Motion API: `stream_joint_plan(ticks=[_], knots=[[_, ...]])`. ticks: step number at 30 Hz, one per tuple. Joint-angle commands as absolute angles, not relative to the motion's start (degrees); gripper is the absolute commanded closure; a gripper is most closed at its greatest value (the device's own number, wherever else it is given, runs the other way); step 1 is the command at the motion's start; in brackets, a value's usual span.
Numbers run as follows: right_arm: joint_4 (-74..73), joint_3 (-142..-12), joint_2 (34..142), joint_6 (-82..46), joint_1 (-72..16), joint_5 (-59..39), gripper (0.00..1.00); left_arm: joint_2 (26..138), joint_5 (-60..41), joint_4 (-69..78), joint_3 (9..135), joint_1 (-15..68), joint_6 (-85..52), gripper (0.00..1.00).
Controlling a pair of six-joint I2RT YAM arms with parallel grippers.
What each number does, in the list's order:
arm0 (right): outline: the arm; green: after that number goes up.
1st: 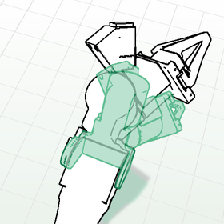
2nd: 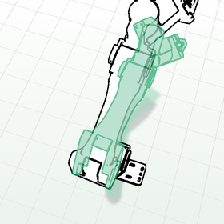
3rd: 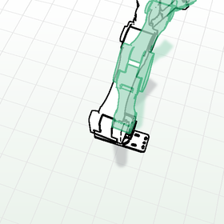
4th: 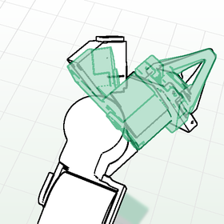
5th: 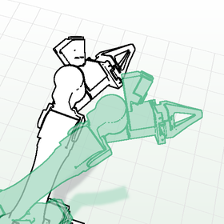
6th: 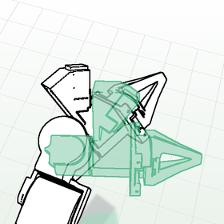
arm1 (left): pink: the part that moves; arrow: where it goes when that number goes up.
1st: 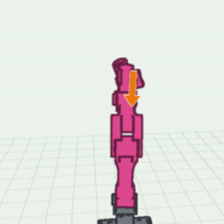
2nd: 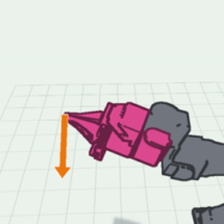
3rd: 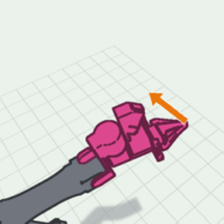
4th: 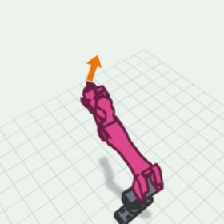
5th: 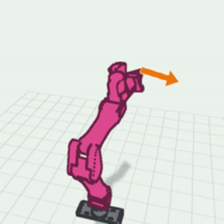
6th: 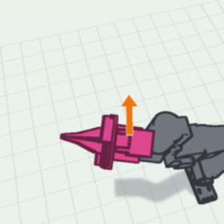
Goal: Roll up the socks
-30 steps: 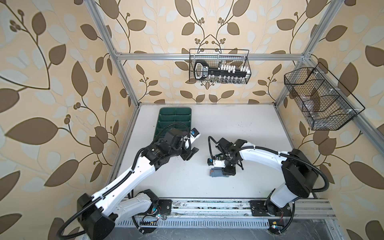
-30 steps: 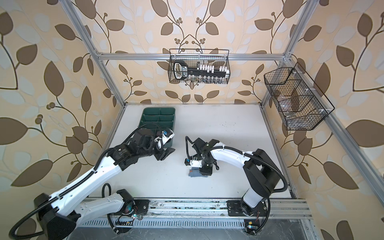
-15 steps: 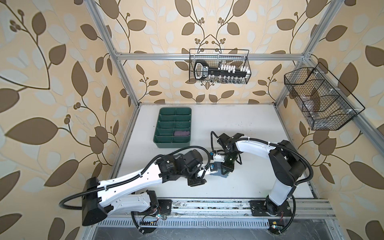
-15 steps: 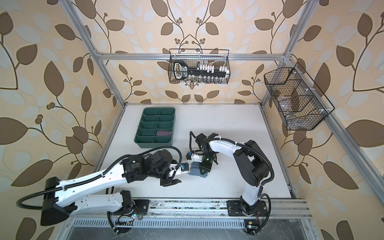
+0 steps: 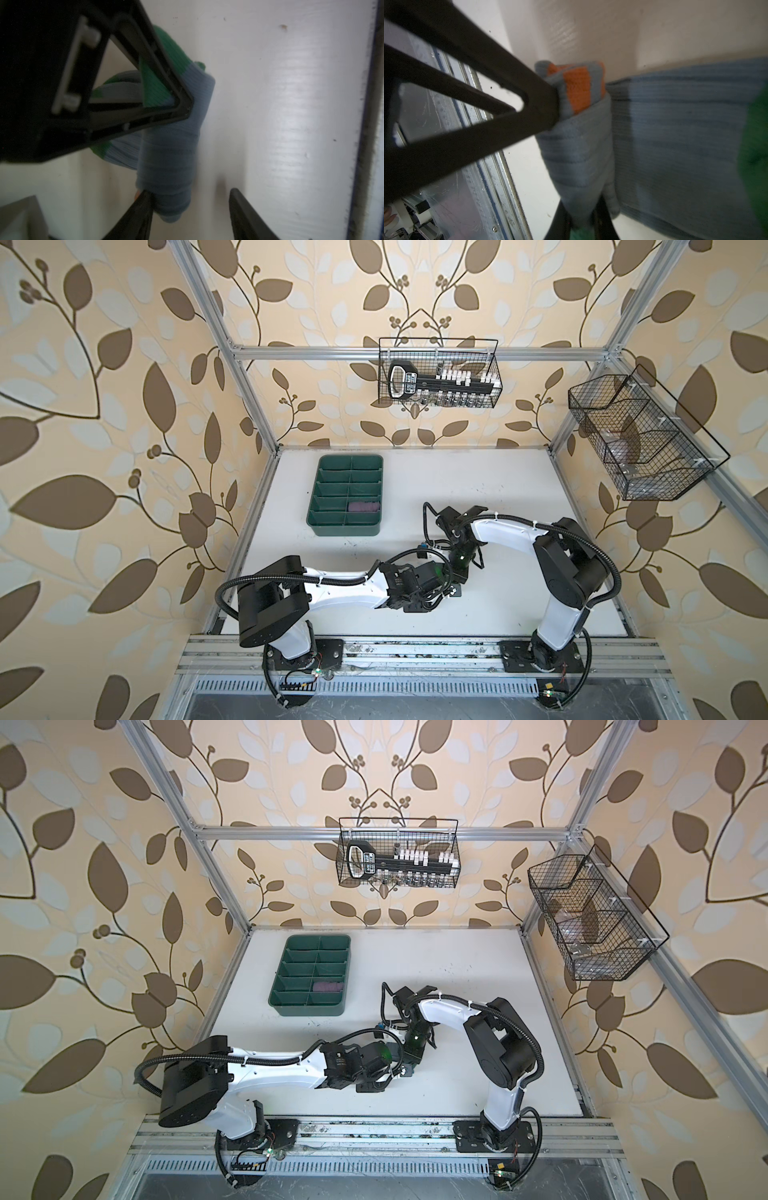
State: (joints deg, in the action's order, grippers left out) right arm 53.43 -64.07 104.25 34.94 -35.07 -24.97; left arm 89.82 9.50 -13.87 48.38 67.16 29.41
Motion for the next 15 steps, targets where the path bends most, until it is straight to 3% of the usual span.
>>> stream_joint_plan(ticks=[1,4,9,11,13,15], knots=[[51.5,-61.8,105.6,36.4,-35.1,-25.1,1.00,91.9,13.2,-7.4,48.2,67.3,31.2,0.42],[51.3,-61.8,105.5,36.5,-35.2,-25.4,1.00,94.8,12.1,-8.0,49.3,67.0,31.1,0.50],[50.1,-61.4,103.8,36.5,-34.4,-26.6,0.99,98.0,9.5,-11.0,50.6,66.6,30.1,0.79],[49.1,-61.0,101.9,36.3,-33.8,-27.3,0.96,98.4,8.4,-12.7,50.9,66.2,29.9,0.85],[47.5,-60.2,98.7,35.5,-32.6,-28.1,0.89,97.8,6.1,-16.5,52.1,65.4,29.8,0.88],[45.2,-59.0,94.1,34.2,-30.8,-28.7,0.75,97.0,0.3,-21.8,54.0,63.5,29.8,0.88]])
